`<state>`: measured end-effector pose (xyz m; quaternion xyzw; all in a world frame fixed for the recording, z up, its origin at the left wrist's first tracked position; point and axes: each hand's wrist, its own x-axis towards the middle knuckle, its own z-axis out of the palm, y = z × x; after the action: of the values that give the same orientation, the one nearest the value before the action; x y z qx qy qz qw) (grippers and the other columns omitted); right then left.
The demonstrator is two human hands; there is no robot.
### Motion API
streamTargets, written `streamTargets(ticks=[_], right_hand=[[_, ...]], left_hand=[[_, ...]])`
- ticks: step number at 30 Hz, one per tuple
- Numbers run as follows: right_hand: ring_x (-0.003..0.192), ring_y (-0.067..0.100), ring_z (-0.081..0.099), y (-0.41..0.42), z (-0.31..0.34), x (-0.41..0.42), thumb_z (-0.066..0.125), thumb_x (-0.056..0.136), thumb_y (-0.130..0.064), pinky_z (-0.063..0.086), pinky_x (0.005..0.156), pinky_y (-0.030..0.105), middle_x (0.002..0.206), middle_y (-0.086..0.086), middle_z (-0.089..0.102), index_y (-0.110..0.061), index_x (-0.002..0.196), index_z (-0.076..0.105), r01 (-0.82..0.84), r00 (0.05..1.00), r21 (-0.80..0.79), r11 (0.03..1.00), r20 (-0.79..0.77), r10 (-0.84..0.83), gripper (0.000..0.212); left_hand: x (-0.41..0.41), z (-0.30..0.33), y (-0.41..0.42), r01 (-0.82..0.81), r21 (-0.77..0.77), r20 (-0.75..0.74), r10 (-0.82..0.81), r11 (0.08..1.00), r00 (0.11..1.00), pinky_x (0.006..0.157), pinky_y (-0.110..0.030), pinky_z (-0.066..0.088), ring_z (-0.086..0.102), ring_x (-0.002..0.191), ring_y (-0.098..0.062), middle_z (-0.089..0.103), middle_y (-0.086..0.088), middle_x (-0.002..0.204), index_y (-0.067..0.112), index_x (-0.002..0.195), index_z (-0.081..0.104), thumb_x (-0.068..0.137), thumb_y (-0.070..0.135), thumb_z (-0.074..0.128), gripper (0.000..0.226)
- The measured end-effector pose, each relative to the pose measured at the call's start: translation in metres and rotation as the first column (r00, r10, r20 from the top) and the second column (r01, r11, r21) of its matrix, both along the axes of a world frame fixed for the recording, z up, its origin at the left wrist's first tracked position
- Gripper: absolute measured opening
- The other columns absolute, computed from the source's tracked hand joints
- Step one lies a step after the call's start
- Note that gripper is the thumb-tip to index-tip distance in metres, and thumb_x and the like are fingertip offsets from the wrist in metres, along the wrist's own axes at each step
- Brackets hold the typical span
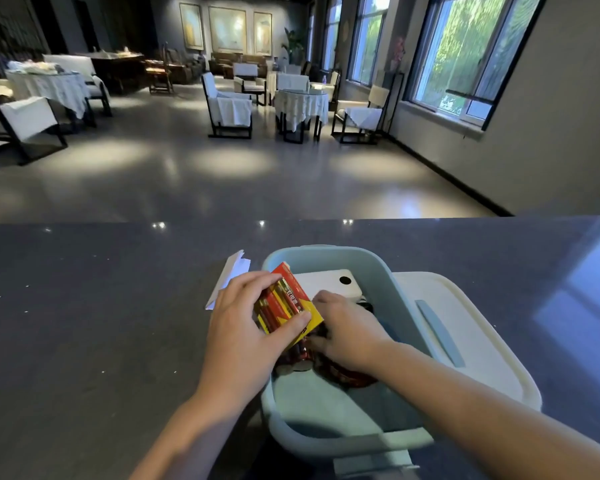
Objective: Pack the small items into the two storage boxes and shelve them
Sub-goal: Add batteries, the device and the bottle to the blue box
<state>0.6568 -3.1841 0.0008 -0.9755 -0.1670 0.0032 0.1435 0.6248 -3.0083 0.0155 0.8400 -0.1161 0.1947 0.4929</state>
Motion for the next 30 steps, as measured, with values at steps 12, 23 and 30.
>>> streamTargets(ticks=[12, 23, 30], right_hand=[[0.066, 0.03, 0.063, -0.023, 0.021, -0.055, 0.068, 0.087, -0.013, 0.051, 0.064, 0.039, 0.079, 0.012, 0.072, -0.013, 0.095, 0.069, 0.407, 0.913, 0.83, 0.382, -0.356, -0.199, 0.008], [0.088, 0.006, 0.064, -0.055, 0.014, -0.063, 0.067, 0.089, -0.028, 0.052, 0.075, 0.024, 0.095, -0.015, 0.066, -0.029, 0.109, 0.057, 0.51, 0.843, 0.669, 0.541, -0.263, -0.47, 0.022], [0.1, -0.001, 0.058, -0.062, 0.021, -0.073, 0.066, 0.089, -0.022, 0.054, 0.066, 0.016, 0.114, -0.015, 0.053, -0.034, 0.118, 0.053, 0.381, 0.851, 0.768, 0.514, -0.075, -0.519, 0.034]], left_hand=[[0.004, 0.003, -0.038, 0.174, 0.267, -0.029, -0.173, 0.948, 0.985, 0.103, -0.031, 0.036, 0.041, 0.12, -0.002, 0.048, 0.021, 0.126, 0.037, 0.127, 0.05, 0.059, 0.053, 0.077, 0.074], [0.019, 0.0, -0.056, 0.375, 0.52, -0.228, -0.298, 0.768, 0.927, 0.09, -0.02, 0.037, 0.04, 0.116, -0.004, 0.046, 0.018, 0.121, 0.039, 0.129, 0.043, 0.054, 0.056, 0.076, 0.084], [0.042, -0.013, -0.084, 0.464, 0.669, -0.352, -0.303, 0.58, 0.886, 0.087, -0.036, 0.048, 0.048, 0.106, -0.015, 0.056, 0.006, 0.113, 0.026, 0.112, 0.057, 0.052, 0.059, 0.073, 0.07]])
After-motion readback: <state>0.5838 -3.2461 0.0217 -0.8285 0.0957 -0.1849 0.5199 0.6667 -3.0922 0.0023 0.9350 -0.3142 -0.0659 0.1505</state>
